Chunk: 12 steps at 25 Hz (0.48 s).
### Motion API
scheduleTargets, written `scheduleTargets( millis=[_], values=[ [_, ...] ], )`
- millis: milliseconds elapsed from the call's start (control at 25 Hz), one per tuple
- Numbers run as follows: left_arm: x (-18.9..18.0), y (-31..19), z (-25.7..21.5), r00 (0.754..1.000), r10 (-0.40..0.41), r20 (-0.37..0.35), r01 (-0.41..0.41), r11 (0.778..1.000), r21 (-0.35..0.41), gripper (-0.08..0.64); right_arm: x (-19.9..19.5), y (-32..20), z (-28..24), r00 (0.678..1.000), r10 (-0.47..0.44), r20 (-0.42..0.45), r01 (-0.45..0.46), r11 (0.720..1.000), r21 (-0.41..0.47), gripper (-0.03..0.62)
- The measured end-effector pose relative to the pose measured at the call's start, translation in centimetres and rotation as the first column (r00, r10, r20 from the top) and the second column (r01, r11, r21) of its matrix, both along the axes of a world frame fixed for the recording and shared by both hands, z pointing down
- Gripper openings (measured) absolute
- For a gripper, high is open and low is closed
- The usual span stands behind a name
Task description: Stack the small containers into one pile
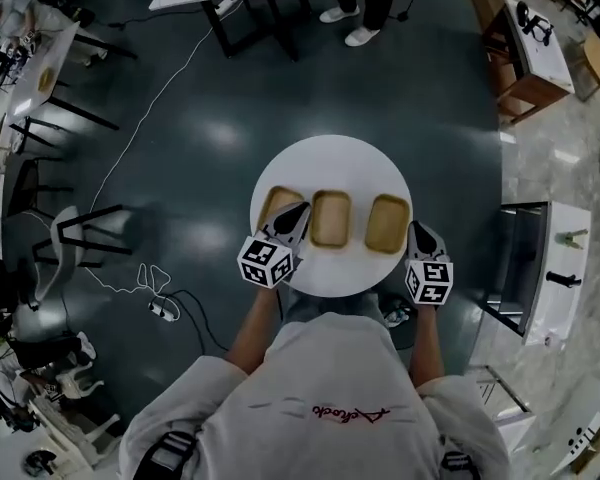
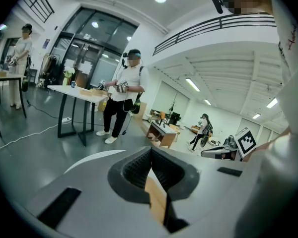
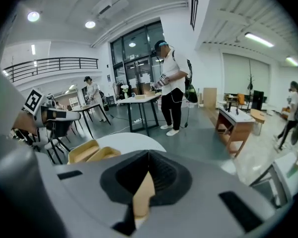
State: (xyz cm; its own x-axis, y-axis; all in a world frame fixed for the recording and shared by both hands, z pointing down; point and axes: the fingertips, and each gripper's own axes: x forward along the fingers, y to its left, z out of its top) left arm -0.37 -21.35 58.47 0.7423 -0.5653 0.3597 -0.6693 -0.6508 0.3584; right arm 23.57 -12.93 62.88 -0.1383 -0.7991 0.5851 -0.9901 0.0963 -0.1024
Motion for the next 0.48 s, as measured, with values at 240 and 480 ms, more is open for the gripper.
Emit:
scheduleTargets(
  millis=[240, 480],
  values=[
    [-0.4, 1.1, 3.1, 0.999, 0.022, 0.025, -0.021, 0.998, -0.051, 0.011, -0.2, 1.5, 3.9, 0.999, 0.035, 0.023, -0.033, 0.997, -0.075, 0.02],
    [0.3, 2.4, 5.8, 0.999, 0.039, 0.033, -0.036, 0.995, -0.093, 0.011, 0.0, 3.3, 7.2, 0.997, 0.072, 0.036, -0.066, 0.988, -0.141, 0.02]
  ],
)
